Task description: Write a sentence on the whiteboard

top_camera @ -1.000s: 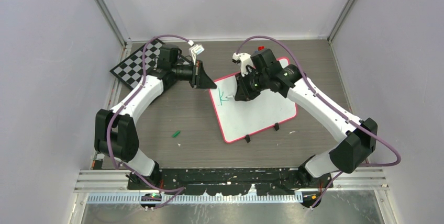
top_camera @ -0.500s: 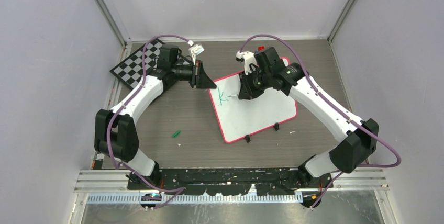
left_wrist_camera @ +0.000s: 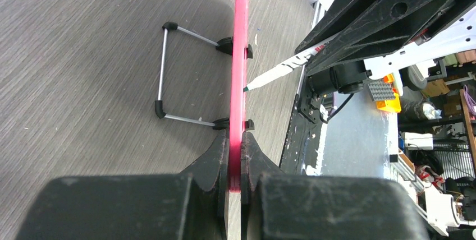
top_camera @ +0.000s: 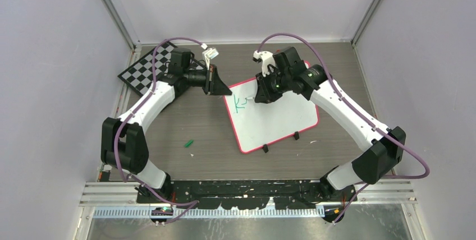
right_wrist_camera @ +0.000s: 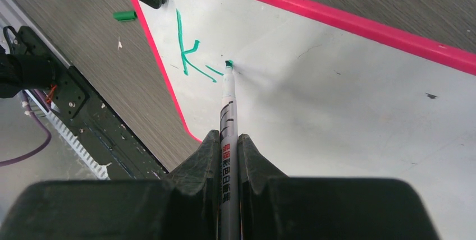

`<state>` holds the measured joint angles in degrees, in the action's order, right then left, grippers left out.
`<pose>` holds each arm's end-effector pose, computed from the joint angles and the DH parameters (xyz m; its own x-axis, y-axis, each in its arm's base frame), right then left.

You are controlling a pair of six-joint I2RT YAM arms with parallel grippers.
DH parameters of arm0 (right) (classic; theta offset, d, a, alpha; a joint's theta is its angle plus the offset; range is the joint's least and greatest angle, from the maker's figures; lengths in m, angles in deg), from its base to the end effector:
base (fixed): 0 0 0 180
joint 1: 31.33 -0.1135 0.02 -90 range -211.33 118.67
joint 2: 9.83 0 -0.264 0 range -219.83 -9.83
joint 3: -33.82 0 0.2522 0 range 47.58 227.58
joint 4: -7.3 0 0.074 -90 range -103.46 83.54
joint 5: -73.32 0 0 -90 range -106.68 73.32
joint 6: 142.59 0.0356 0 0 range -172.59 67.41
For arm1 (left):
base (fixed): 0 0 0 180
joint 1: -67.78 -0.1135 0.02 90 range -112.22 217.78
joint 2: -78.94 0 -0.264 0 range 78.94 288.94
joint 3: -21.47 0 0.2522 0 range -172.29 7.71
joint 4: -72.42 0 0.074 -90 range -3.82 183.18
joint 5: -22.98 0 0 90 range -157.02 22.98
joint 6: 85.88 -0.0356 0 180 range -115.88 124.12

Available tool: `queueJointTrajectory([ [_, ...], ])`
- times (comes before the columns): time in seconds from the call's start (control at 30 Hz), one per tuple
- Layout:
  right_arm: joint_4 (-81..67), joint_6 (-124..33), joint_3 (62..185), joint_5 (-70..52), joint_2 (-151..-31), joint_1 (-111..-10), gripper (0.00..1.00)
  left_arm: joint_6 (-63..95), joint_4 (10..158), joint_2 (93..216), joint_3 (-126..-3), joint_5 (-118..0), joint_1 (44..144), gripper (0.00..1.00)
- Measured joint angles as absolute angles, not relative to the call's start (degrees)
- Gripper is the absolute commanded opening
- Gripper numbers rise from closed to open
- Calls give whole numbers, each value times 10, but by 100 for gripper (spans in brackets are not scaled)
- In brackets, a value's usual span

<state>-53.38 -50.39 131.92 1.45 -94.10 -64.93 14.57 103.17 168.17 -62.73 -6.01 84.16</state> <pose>0.2540 0.1820 0.3578 -0.6342 -0.3776 -0.6747 -0.6793 0.6888 0.2531 0.3191 -0.1262 0.3020 -0.6999 0.1141 -0.7051 0.7022 0.2904 -0.6501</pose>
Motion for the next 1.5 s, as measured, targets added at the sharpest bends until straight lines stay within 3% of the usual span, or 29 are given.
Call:
queueJointTrajectory([
  [1.5,-554,-514,1289,19,-940,-656,0,142,1032,1682,-626,-63,842,0],
])
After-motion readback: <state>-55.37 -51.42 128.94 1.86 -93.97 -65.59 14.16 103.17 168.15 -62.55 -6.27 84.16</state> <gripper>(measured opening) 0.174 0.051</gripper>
